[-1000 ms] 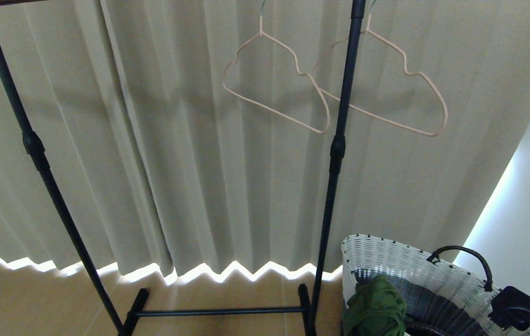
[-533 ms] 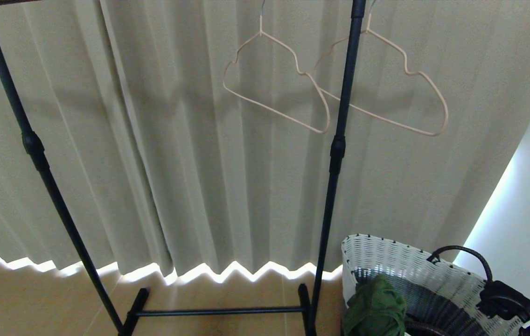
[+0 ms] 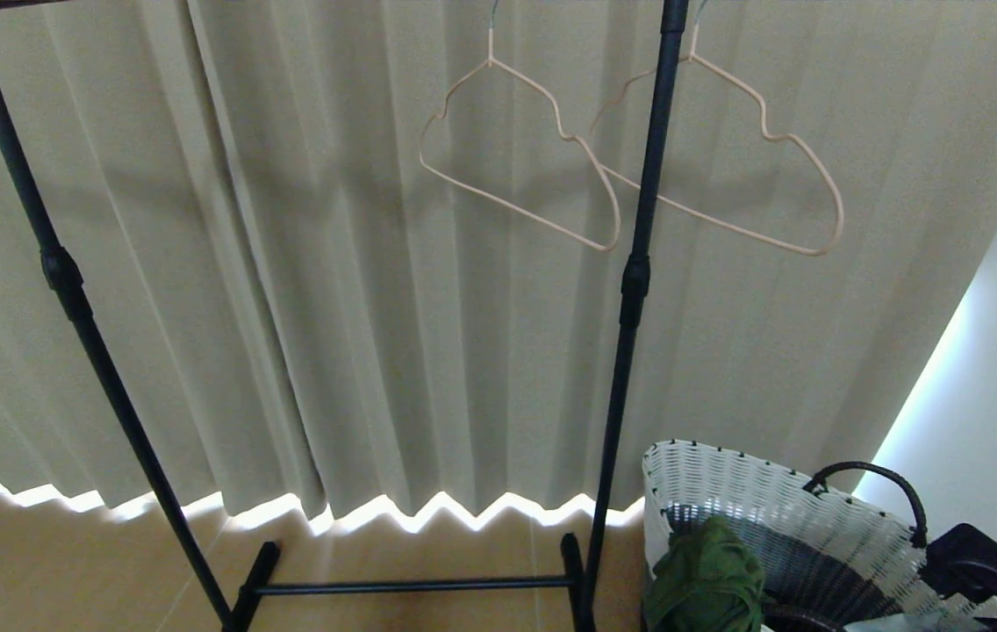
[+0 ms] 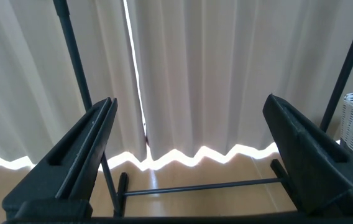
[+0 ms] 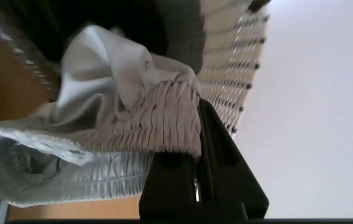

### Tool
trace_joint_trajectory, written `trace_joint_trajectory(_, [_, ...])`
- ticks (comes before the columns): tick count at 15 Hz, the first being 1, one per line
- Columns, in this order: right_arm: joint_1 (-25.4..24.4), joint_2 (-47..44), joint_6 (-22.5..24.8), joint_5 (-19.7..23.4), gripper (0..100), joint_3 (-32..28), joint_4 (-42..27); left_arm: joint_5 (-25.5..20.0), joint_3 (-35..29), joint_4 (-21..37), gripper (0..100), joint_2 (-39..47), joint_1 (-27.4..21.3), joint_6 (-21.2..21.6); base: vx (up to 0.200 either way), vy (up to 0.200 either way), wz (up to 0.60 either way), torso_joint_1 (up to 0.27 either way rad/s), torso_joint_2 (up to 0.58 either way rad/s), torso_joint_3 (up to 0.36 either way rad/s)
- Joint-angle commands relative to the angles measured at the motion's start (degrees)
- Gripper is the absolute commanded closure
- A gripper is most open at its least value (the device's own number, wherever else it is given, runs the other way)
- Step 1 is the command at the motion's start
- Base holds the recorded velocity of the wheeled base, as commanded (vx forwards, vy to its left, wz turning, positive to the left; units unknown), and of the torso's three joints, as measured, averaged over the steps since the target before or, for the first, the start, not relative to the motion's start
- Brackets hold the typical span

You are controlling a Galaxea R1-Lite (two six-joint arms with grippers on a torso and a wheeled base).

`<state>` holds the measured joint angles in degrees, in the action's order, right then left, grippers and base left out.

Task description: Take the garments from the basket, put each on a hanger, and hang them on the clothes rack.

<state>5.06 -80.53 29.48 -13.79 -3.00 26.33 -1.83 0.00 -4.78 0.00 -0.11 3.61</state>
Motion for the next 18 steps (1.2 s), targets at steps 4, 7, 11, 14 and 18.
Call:
trace_joint_trajectory(4, [0.0, 25.4, -0.5, 7.0, 100, 0.8, 0.2, 0.2, 0.0, -0.1, 0, 0.0, 0.0, 0.0, 0.0, 0.0, 0.0, 0.0, 0.0, 0.0])
trace_joint_trajectory(7, [0.0, 33.6, -0.4, 6.9, 100, -2.0, -2.5, -0.1, 0.0, 0.0, 0, 0.0, -0.1, 0.6, -0.2, 0.0, 0.0, 0.001, 0.0, 0.001])
trace_joint_trajectory(11, [0.0, 39.7, -0.4, 6.9, 100, -5.5, -10.5, -0.1, 0.0, -0.1, 0, 0.0, -0.1, 0.7, -0.2, 0.0, 0.0, 0.0, 0.0, 0.002])
trace_joint_trajectory(14, [0.0, 42.6, -0.4, 6.9, 100, -7.2, -15.9, -0.1, 0.0, 0.0, 0, 0.0, -0.1, 0.6, -0.133, 0.0, 0.0, -0.002, 0.0, 0.0])
trace_joint_trajectory(18, [-0.2, 43.0, -0.4, 6.9, 100, -7.2, -16.5, 0.0, 0.0, 0.0, 0, 0.0, -0.1, 0.6, 0.0, 0.0, 0.0, 0.0, 0.0, 0.0])
